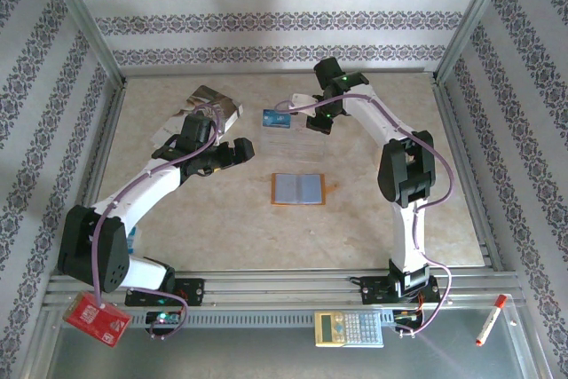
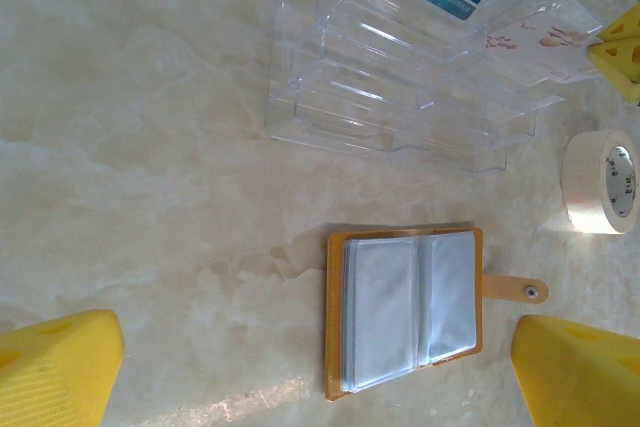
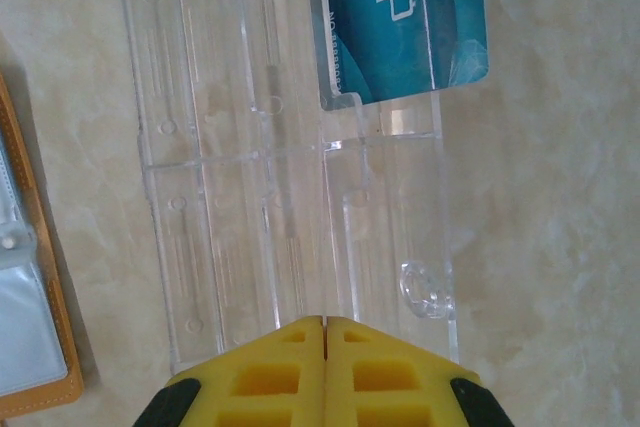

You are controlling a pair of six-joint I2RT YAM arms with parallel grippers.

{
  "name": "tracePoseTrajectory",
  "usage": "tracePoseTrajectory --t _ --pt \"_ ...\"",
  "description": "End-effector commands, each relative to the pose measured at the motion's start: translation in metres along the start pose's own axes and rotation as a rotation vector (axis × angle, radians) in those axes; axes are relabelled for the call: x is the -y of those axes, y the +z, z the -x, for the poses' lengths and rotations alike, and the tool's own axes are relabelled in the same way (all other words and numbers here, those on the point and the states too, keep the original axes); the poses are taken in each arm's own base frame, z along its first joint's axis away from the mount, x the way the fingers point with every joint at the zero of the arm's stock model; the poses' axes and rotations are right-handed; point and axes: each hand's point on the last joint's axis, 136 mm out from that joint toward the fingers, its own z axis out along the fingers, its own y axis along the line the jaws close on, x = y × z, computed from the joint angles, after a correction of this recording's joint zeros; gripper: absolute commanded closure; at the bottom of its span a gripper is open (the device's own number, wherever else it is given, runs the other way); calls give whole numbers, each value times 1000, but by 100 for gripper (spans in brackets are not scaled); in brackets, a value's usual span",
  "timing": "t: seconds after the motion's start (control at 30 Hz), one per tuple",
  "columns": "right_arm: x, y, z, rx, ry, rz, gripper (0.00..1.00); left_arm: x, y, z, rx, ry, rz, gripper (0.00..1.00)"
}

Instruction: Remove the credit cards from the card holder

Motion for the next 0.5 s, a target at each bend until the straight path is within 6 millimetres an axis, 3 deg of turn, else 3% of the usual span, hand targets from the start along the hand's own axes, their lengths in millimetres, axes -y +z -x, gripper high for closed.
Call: tracePoseTrajectory --t 0.0,0.17,0.47 --pt "-8 13 -4 18 -4 56 100 -9 -2 -3 -8 -29 18 0" --pt "-17 19 -9 28 27 100 100 -8 -2 -3 -10 -29 16 0" --pt "-33 9 -2 104 84 204 100 -9 -4 -4 -4 -31 17 0"
